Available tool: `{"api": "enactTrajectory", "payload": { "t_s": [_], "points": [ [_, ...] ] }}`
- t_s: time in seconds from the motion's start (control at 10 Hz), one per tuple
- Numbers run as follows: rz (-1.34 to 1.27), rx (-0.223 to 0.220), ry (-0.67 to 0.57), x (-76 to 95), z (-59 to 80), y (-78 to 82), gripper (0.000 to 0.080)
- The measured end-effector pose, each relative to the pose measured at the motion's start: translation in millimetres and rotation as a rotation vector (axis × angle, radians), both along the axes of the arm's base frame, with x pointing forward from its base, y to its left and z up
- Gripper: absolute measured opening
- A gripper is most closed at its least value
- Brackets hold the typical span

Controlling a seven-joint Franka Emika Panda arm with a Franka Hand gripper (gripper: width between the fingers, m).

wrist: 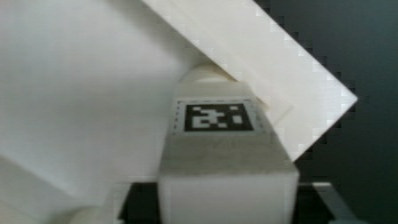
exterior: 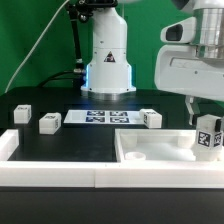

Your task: Assemble one leg

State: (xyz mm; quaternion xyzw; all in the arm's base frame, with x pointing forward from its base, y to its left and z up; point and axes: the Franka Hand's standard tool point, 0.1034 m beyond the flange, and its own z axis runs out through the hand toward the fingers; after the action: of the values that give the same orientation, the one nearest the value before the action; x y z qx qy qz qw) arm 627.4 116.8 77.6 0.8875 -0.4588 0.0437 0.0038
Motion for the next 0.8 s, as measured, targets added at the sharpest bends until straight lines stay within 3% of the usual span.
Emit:
{"api": "enactTrajectory", "payload": {
  "t_s": [0.6,0.8],
  "points": [
    [-0.714,0.034,-0.024,-4.3,-0.9,0.6,0.0294],
    [-0.82,0.043,-0.028,-5.1,-1.3,-2.4,0.0294]
  ]
}}
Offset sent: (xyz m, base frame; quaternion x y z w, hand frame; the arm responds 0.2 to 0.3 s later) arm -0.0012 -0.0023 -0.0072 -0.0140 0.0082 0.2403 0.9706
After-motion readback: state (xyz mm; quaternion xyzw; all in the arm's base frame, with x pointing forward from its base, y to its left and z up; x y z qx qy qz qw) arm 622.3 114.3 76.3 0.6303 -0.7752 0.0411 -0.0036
